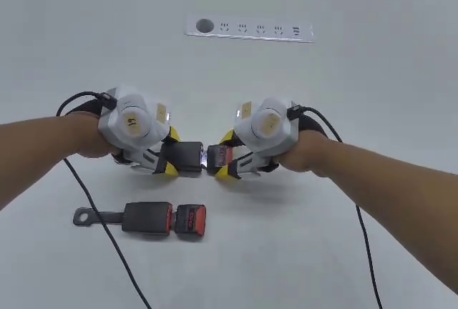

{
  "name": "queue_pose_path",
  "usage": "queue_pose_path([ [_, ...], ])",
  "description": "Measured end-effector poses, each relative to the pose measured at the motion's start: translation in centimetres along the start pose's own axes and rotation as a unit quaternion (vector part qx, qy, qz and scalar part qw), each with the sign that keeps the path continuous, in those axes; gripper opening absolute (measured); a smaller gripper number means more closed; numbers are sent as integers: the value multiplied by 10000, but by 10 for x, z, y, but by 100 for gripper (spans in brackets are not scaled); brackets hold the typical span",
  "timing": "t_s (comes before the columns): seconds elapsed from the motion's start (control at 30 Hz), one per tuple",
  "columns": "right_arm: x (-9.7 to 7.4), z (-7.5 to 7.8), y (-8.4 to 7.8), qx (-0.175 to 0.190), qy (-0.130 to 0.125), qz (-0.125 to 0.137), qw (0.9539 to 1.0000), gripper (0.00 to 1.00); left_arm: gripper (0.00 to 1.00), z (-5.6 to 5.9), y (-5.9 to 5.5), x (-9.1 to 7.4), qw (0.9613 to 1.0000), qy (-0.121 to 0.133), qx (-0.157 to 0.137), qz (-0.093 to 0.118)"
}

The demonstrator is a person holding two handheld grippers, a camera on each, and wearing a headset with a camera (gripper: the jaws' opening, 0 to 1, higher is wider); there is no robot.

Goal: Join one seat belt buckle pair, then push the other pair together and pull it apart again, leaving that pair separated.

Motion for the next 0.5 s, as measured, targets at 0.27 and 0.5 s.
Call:
queue_pose_path([
  [0.27,-7,-1,-8,-9,-6,-80,10000,34,34,0,-1,-1,9999,63,-121,41],
  [0.5,-10,-1,-15,32,-27,3,10000,34,34,1,0,-1,9999,80,-143,-18],
])
Point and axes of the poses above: the centre of the closed fingertips' face, and the gripper's own axes: x roughly forward along the fingers, z roughly to its right, y roughly out of its top, the point moved 2 cm from there along -x, roughly backward along the fingers, and after that the axes turned 12 degrees about -x, right-handed, at the moved point
